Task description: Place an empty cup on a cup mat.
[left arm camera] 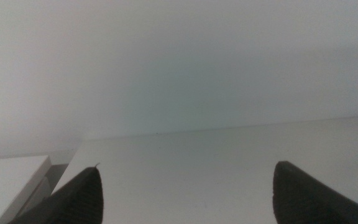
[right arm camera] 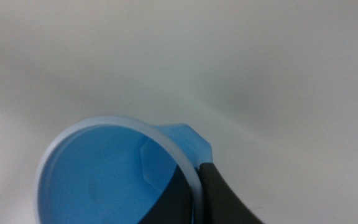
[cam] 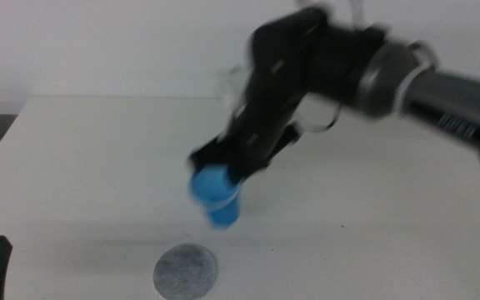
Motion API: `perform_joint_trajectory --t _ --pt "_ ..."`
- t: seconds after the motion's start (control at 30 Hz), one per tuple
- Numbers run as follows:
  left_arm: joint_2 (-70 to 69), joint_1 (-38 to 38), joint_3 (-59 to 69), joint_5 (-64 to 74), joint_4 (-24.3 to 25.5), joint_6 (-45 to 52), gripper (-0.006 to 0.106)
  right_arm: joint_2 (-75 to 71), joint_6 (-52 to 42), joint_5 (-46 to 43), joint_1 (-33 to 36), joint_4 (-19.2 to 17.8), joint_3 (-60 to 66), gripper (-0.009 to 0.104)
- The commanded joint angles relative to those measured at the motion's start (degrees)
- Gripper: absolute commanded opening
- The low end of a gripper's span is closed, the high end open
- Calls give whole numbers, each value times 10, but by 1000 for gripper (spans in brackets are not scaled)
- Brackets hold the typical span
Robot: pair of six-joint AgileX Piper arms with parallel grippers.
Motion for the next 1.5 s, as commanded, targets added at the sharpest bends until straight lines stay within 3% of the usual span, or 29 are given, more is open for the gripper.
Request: perform_joint_trajectory --t 0.0,0.27,0.63,0.8,0.93,1.07,1.23,1.47 --pt "-2 0 0 -7 -4 -2 94 -4 10 -10 33 -7 19 -2" --pt "-2 0 0 -7 -4 -2 94 9 52 -99 85 -4 80 -2" --pt "-2 0 0 -7 -4 -2 94 27 52 -110 95 5 87 0" --pt "-2 0 0 -7 -4 -2 94 26 52 -97 95 1 88 19" --pt "-2 0 0 -7 -4 -2 94 -27 52 -140 95 -3 129 48" --pt "-2 0 0 -7 -4 -2 94 -137 51 -200 83 -39 221 69" --pt "-2 0 0 -7 -4 -2 94 -312 52 -248 22 -53 363 76" --pt "-2 0 0 -7 -4 -2 94 -571 70 -367 -140 -104 576 83"
